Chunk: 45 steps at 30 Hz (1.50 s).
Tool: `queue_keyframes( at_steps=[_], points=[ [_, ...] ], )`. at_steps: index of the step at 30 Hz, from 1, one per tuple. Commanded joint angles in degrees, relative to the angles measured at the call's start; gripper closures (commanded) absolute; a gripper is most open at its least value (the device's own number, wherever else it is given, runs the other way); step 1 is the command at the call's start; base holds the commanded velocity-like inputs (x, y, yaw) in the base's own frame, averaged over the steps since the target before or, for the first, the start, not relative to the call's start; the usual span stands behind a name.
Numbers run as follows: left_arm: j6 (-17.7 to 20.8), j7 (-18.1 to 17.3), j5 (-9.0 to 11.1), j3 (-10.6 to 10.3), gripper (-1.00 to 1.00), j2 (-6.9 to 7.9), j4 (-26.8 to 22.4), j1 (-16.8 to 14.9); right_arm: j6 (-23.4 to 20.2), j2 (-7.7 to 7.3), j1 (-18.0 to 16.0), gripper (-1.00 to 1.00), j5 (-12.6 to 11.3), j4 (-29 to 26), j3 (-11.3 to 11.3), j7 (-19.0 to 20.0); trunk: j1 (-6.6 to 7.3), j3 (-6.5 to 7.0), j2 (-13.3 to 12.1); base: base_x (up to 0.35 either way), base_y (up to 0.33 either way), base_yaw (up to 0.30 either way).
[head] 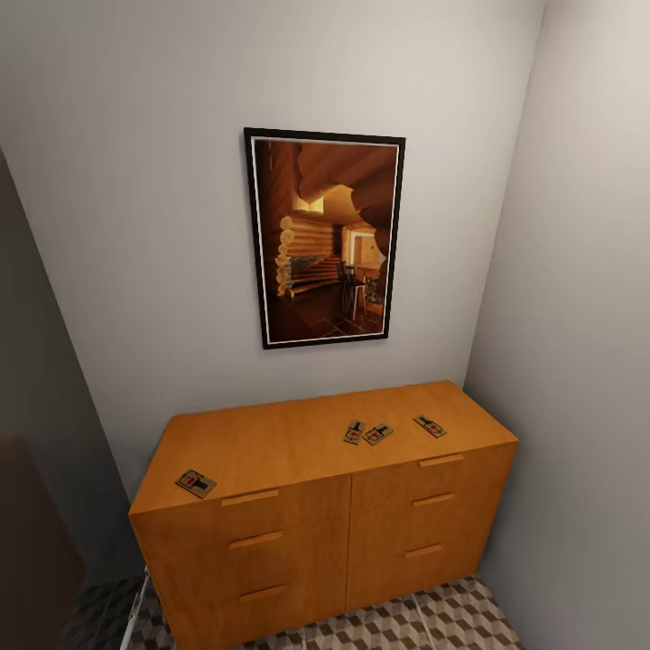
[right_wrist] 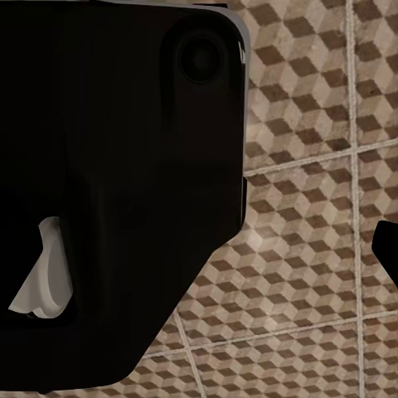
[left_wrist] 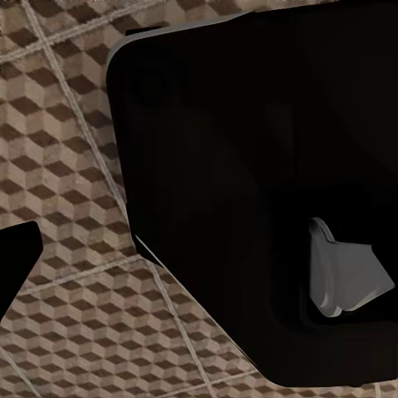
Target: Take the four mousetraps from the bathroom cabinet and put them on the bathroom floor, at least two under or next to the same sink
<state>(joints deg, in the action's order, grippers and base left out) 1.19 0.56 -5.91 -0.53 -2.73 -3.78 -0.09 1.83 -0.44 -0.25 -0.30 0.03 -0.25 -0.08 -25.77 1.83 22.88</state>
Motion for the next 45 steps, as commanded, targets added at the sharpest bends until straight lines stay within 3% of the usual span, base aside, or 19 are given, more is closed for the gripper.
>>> queue_keyframes(
  at_steps=[1,34,45],
  points=[
    [0.1,0.1,-0.6,0.0,-1.0,0.02,-0.1,0.0,0.2,-0.02,0.0,-1.0,-0.1,0.1,0.0,0.0,-0.02,-0.02,0.0,0.0,0.0,0.0],
    [0.2,0.0,-0.2,0.3,-1.0,0.07,-0.7,0.0,0.2,-0.05,0.0,-1.0,-0.5,0.1,-0.1,0.0,-0.02,-0.02,0.0,0.002,0.0,0.0],
    [0.4,0.1,-0.6,0.2,-1.0,0.05,-0.8,0.0,0.2,0.0,0.0,-1.0,-0.4,0.1,-0.1,0.0,-0.02,-0.02,0.0,0.228,0.0,0.0]
  ],
)
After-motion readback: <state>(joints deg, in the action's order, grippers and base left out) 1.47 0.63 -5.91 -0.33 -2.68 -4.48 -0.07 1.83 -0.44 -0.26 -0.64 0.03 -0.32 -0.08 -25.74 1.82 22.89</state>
